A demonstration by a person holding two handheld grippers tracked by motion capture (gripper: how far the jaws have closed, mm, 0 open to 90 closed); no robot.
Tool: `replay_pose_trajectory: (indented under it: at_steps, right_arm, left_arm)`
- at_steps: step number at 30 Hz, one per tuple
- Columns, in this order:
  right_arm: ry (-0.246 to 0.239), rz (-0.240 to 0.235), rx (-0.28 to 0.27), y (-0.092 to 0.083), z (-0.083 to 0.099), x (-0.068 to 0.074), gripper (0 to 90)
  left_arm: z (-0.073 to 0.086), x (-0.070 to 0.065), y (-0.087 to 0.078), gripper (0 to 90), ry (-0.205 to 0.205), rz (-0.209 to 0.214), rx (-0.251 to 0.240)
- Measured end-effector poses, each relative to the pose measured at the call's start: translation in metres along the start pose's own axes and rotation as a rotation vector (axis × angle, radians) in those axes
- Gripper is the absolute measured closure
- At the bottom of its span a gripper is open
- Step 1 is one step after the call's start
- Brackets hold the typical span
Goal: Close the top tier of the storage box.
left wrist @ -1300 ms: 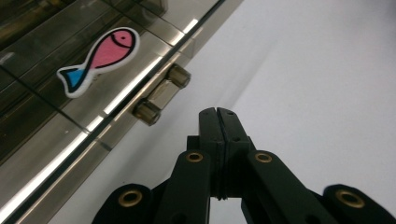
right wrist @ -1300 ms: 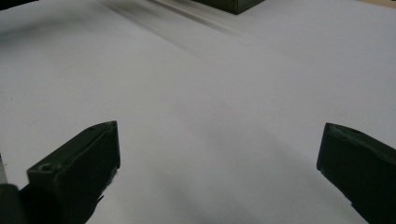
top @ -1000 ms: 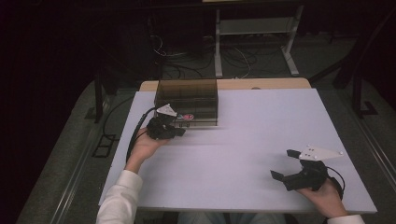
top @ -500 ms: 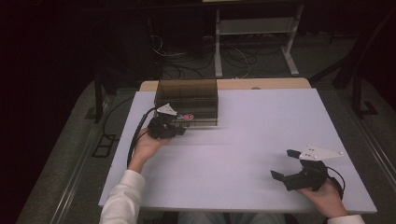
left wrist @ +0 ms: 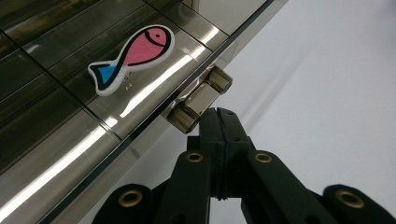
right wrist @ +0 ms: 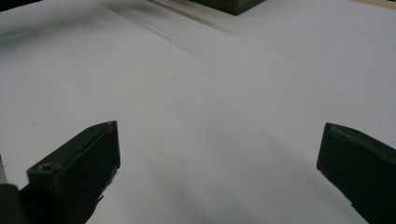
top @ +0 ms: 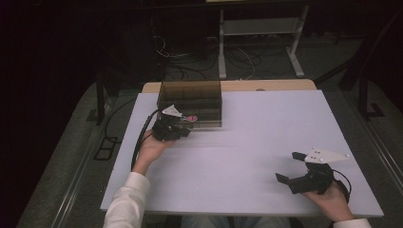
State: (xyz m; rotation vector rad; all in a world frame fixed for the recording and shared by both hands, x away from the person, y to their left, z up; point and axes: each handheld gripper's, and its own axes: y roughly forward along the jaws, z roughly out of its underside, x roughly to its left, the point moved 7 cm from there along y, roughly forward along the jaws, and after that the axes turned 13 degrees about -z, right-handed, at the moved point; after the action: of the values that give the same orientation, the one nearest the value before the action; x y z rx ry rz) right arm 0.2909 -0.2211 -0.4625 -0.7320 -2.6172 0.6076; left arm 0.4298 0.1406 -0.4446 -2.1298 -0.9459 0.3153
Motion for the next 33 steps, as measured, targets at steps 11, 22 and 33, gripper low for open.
replay_pose_trajectory:
  at_steps: [11, 22, 33]
  right_arm:
    - [0.000, -0.001, 0.000, 0.000, 0.000, 0.000, 0.0]
    - [-0.001, -0.001, -0.001, 0.000, 0.000, 0.000, 0.0]
    - [0.000, -0.001, 0.000, 0.000, 0.000, 0.000, 0.0]
  left_arm:
    - [-0.003, 0.008, 0.000, 89.4, -0.019, -0.017, -0.005]
    - [-0.011, 0.012, 0.001, 89.4, -0.027, -0.026, -0.006]
    - [-0.018, 0.017, 0.004, 89.4, -0.031, -0.028, 0.005]
